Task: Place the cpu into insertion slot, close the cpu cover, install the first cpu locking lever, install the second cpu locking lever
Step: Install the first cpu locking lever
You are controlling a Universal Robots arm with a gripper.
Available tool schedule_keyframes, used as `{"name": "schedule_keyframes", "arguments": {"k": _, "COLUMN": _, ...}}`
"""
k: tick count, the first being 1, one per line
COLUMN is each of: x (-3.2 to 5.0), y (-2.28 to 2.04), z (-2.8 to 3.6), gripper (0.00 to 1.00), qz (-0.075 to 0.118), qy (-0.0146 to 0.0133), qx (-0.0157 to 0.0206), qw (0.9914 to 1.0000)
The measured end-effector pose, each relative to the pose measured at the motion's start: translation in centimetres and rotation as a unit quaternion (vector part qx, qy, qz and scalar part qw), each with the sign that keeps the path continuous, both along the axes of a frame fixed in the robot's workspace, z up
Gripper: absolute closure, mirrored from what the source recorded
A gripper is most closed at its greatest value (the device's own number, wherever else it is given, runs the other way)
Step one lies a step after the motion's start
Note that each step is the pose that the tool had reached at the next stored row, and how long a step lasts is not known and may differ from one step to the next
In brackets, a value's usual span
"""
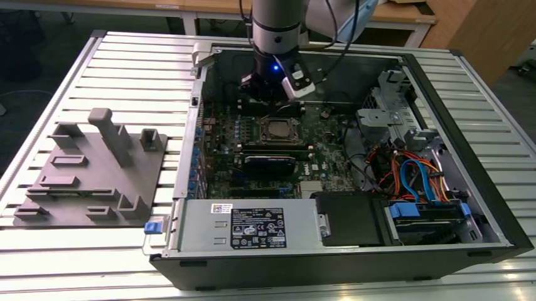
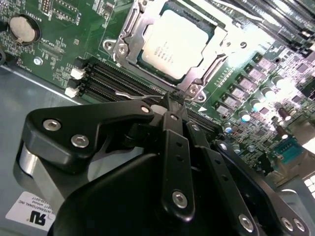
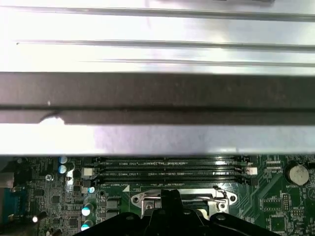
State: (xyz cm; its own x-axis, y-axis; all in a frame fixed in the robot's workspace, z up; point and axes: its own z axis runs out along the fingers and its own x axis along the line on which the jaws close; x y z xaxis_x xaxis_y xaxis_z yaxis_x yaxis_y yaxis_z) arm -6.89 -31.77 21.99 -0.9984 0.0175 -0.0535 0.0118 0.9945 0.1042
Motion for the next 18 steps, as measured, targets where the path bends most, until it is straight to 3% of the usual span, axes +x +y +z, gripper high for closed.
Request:
{"name": "schedule_keyframes", "arguments": {"k": 5, "x": 0.31, "y": 0.29, "z": -0.03, "gripper": 0.9, "qz": 0.001, "qy": 0.0, "qx": 0.0, "qw": 1.0}}
{"name": "schedule_keyframes", "arguments": {"k": 18, "x": 1.52, "y": 0.45, "z": -0.1, "gripper": 0.9, "qz": 0.004, "qy": 0.0, "qx": 0.0, "qw": 0.99999}}
